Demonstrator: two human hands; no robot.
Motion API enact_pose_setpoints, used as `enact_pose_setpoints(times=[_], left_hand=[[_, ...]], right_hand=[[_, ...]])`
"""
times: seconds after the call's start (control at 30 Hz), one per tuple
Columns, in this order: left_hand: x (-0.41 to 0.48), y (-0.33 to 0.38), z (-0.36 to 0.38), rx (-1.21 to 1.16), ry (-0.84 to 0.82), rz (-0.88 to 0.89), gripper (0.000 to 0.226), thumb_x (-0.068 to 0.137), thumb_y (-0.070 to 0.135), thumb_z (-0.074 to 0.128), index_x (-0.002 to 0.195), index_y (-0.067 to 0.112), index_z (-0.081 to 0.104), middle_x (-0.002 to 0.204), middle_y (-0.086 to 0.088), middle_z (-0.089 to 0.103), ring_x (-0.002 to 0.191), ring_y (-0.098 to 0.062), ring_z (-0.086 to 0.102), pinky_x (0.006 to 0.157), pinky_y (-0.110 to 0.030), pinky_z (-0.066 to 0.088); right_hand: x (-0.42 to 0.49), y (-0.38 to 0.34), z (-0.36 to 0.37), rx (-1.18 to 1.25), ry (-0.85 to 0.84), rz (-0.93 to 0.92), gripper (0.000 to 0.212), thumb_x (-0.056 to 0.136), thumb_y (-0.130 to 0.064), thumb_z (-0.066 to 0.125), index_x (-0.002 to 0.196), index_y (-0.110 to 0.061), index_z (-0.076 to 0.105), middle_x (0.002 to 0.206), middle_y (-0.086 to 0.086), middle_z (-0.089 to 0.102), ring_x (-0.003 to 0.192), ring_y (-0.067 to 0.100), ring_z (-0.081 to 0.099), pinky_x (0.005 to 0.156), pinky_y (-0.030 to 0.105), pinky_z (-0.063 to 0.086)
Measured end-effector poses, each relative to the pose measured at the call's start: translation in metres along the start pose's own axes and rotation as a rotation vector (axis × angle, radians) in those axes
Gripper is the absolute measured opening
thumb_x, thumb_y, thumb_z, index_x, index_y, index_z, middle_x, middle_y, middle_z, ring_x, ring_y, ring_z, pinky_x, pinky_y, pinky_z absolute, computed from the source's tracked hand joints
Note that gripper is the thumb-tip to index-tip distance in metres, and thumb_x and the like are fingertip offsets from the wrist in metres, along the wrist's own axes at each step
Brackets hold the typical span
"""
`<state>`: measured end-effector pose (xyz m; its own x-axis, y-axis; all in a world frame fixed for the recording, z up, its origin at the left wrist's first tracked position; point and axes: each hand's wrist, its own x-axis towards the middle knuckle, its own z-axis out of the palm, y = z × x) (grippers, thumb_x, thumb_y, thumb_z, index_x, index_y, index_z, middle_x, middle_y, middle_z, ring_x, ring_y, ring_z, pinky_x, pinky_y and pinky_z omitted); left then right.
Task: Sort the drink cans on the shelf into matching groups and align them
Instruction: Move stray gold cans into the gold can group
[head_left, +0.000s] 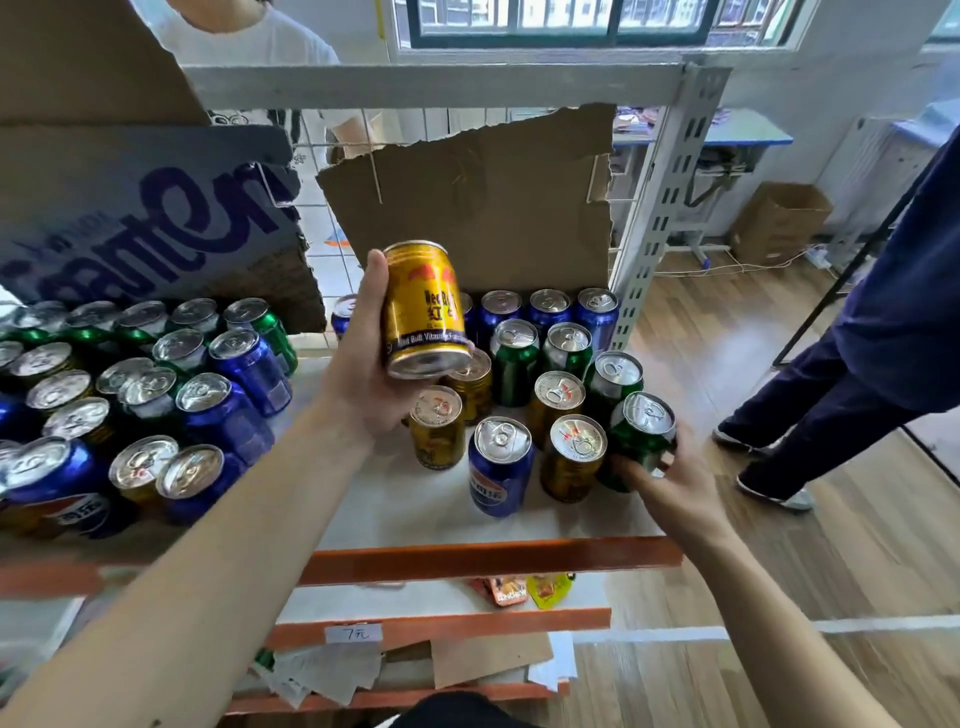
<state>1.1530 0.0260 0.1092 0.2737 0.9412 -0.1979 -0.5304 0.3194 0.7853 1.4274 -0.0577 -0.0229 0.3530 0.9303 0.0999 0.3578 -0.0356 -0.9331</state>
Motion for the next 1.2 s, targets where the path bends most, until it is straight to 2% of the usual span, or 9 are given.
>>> enact_pose_setpoints(times=[0.13, 0.3, 0.4, 0.5, 0.67, 0.87, 0.97, 1.1, 1.2], left_hand=[[-0.013, -0.019, -0.011, -0.157, 0.03, -0.102, 0.071, 0.079, 0.063, 0.058, 0.122, 0.007, 0.061, 0.105, -0.014, 0.069, 0.082, -0.029, 0.067, 0.08, -0.041, 0.051], [-0.027, -0.029, -0.01, -0.228, 0.01, -0.109, 0.061, 0.078, 0.056, 0.06, 0.114, 0.006, 0.066, 0.112, -0.019, 0.067, 0.08, -0.032, 0.064, 0.081, -0.041, 0.047], [-0.031, -0.03, -0.009, -0.205, 0.057, -0.101, 0.065, 0.084, 0.057, 0.058, 0.125, 0.006, 0.06, 0.113, -0.017, 0.065, 0.085, -0.03, 0.064, 0.076, -0.041, 0.052], [-0.036, -0.031, -0.009, -0.198, 0.141, -0.077, 0.067, 0.087, 0.055, 0.058, 0.134, 0.008, 0.055, 0.114, -0.017, 0.065, 0.09, -0.031, 0.066, 0.073, -0.043, 0.055], [-0.052, -0.032, -0.017, -0.21, 0.216, -0.067, 0.05, 0.094, 0.052, 0.051, 0.115, 0.009, 0.065, 0.089, -0.014, 0.073, 0.071, -0.026, 0.071, 0.069, -0.037, 0.058], [-0.074, -0.022, -0.038, -0.216, 0.269, -0.06, 0.071, 0.082, 0.053, 0.055, 0.135, 0.006, 0.053, 0.1, -0.018, 0.069, 0.083, -0.029, 0.07, 0.077, -0.04, 0.058], [-0.085, -0.012, -0.052, -0.218, 0.281, -0.033, 0.065, 0.091, 0.053, 0.049, 0.134, 0.004, 0.054, 0.101, -0.021, 0.067, 0.087, -0.031, 0.066, 0.081, -0.043, 0.056], [-0.106, 0.003, -0.075, -0.223, 0.308, 0.002, 0.061, 0.097, 0.053, 0.044, 0.128, 0.002, 0.056, 0.093, -0.021, 0.067, 0.08, -0.031, 0.066, 0.07, -0.039, 0.06], [-0.123, 0.016, -0.096, -0.216, 0.298, 0.03, 0.061, 0.096, 0.053, 0.045, 0.124, 0.001, 0.059, 0.091, -0.022, 0.067, 0.08, -0.032, 0.066, 0.075, -0.041, 0.057]], right_hand=[[0.001, -0.023, -0.024, 0.101, 0.039, -0.03, 0.037, 0.083, -0.005, 0.074, 0.114, -0.018, 0.059, 0.098, -0.006, 0.066, 0.089, 0.004, 0.063, 0.079, 0.024, 0.049], [0.005, -0.074, -0.051, 0.491, 0.01, -0.04, 0.044, 0.071, -0.049, 0.073, 0.104, -0.022, 0.061, 0.089, -0.009, 0.074, 0.085, 0.006, 0.07, 0.069, 0.019, 0.056], [0.011, -0.092, -0.043, 0.708, -0.058, 0.031, 0.034, 0.091, -0.043, 0.053, 0.112, -0.018, 0.062, 0.091, -0.004, 0.074, 0.087, 0.016, 0.071, 0.071, 0.035, 0.061], [0.012, -0.104, -0.024, 0.831, -0.14, 0.117, 0.035, 0.098, -0.041, 0.044, 0.115, -0.018, 0.063, 0.094, 0.002, 0.072, 0.085, 0.02, 0.07, 0.073, 0.039, 0.059], [0.004, -0.114, 0.021, 0.914, -0.261, 0.285, 0.04, 0.089, -0.041, 0.052, 0.11, -0.012, 0.069, 0.097, 0.01, 0.072, 0.084, 0.022, 0.069, 0.069, 0.029, 0.057], [-0.011, -0.12, 0.068, 0.936, -0.425, 0.383, 0.05, 0.09, -0.048, 0.053, 0.118, -0.009, 0.067, 0.107, 0.021, 0.068, 0.089, 0.033, 0.065, 0.077, 0.042, 0.054], [-0.022, -0.131, 0.088, 0.929, -0.525, 0.378, 0.048, 0.088, -0.049, 0.054, 0.112, -0.01, 0.068, 0.094, 0.015, 0.071, 0.079, 0.03, 0.066, 0.074, 0.042, 0.054], [-0.038, -0.15, 0.114, 0.935, -0.64, 0.409, 0.08, 0.067, -0.058, 0.078, 0.127, -0.008, 0.063, 0.109, 0.018, 0.067, 0.092, 0.03, 0.064, 0.08, 0.044, 0.053], [-0.052, -0.164, 0.137, 0.935, -0.679, 0.397, 0.069, 0.073, -0.054, 0.068, 0.125, -0.009, 0.064, 0.102, 0.015, 0.07, 0.084, 0.028, 0.066, 0.075, 0.043, 0.055]])
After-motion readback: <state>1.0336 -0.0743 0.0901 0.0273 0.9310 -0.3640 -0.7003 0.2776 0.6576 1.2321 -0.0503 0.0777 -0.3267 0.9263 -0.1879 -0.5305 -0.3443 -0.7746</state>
